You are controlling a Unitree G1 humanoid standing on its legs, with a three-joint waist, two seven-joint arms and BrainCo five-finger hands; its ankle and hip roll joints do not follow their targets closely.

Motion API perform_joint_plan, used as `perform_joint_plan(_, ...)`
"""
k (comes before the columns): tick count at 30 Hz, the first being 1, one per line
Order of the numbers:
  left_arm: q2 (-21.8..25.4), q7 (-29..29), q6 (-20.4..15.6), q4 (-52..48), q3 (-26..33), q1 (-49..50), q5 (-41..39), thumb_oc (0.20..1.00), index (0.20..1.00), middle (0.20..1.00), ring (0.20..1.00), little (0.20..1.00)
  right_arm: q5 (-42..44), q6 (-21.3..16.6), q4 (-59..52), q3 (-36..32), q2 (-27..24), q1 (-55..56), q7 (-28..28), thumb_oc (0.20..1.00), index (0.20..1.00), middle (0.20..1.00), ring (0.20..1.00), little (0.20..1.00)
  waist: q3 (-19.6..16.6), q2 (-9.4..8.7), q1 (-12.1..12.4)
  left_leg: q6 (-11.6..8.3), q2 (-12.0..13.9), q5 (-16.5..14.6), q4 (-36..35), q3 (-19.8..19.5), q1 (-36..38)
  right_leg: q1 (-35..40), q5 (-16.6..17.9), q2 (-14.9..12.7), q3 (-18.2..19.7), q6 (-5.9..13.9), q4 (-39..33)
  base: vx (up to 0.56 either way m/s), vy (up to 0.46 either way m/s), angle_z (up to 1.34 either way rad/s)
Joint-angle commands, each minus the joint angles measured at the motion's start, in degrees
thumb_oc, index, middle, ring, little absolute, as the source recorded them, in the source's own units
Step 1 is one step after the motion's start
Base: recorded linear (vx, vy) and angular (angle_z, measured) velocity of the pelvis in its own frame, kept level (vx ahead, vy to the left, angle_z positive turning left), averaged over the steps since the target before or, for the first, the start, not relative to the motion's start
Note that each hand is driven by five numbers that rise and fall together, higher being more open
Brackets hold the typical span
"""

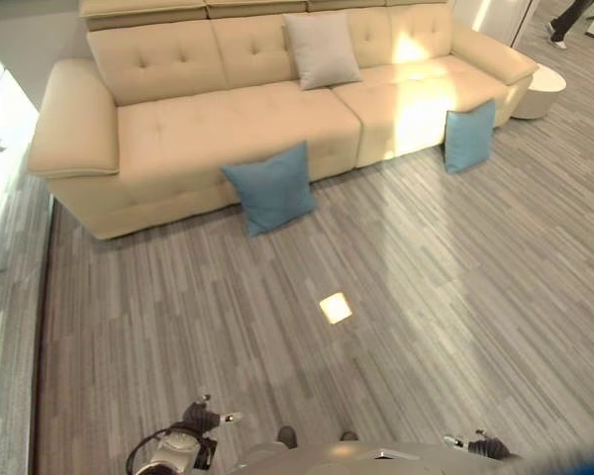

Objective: Pick up all the scattered cushions and arrange them neatly on the sofa.

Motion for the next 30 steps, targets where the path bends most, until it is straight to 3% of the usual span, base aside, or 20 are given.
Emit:
perform_joint_plan(1, -2.58, 1.42, -0.64, 4.49, -1.51, -4.40, 0.91, 1.000, 1.000, 1.000, 1.000, 1.000, 0.81, 0.04, 2.01, 0.59, -1.28, -2.50, -0.55, 1.000, 1.000, 1.000, 1.000, 1.000, 0.40, 2.52, -0.31, -5.12, 1.83, -2.28, 0.56, 1.15, 2.50, 1.61, 0.06, -0.92, -3.23, 5.45, 0.54, 0.00, 0.000, 0.00)
perform_joint_plan(13, -2.64, 1.54, -0.21, 4.84, -1.00, -3.90, 0.68, 1.000, 1.000, 1.000, 1.000, 1.000, -0.48, 0.37, 1.96, 1.76, -1.16, -2.49, -0.46, 1.000, 1.000, 1.000, 1.000, 1.000, 0.71, 2.19, -0.08, -5.31, 2.24, -2.13, 0.56, 0.58, 2.79, 1.68, -0.50, -0.31, -3.27, 4.92, 0.54, 0.01, -0.011, 0.01)
perform_joint_plan(17, -2.38, 1.36, -0.21, 4.78, -1.42, -4.15, 0.76, 1.000, 1.000, 1.000, 1.000, 1.000, -0.29, 0.27, 1.63, 1.99, -1.08, -2.65, -0.49, 1.000, 1.000, 1.000, 1.000, 1.000, 1.51, 1.88, -0.13, -5.62, 2.62, -0.83, 0.60, 0.60, 2.23, 1.13, -0.55, 0.15, -3.13, 4.33, 0.60, -0.04, -0.048, 0.03)
perform_joint_plan(23, -2.50, 1.42, -0.16, 4.18, -2.95, -5.92, 0.33, 1.000, 1.000, 1.000, 1.000, 1.000, 0.72, 0.25, 1.39, 1.79, -1.61, -3.47, -0.76, 1.000, 1.000, 1.000, 1.000, 1.000, 3.81, 0.60, -0.50, -6.18, 2.24, -2.26, 9.35, 1.31, -4.26, -0.44, -0.10, -1.08, -4.55, 3.93, 1.21, -0.08, -0.001, 0.21)
perform_joint_plan(24, -2.68, 1.28, 0.06, 4.52, -3.17, -6.03, 0.35, 1.000, 1.000, 1.000, 1.000, 1.000, 1.10, 0.33, 1.18, 1.70, -1.54, -3.74, -0.54, 1.000, 1.000, 1.000, 1.000, 1.000, 3.62, 0.81, -0.91, -5.68, 1.66, -2.26, 8.62, 2.89, -5.32, -1.54, 0.00, -1.26, -5.14, 4.15, 1.68, 0.06, 0.134, 0.38)
perform_joint_plan(30, -2.88, 1.23, 0.32, 5.11, -2.72, -5.54, -0.06, 1.000, 1.000, 1.000, 1.000, 1.000, 0.34, 0.71, 0.11, 2.67, -1.36, -5.41, -0.35, 1.000, 1.000, 1.000, 1.000, 1.000, 3.14, 1.70, 0.01, -2.81, 0.07, -3.49, 6.17, 2.53, -3.87, -4.30, -1.55, -2.48, -2.77, 5.21, 7.42, 0.10, 0.156, -0.05)
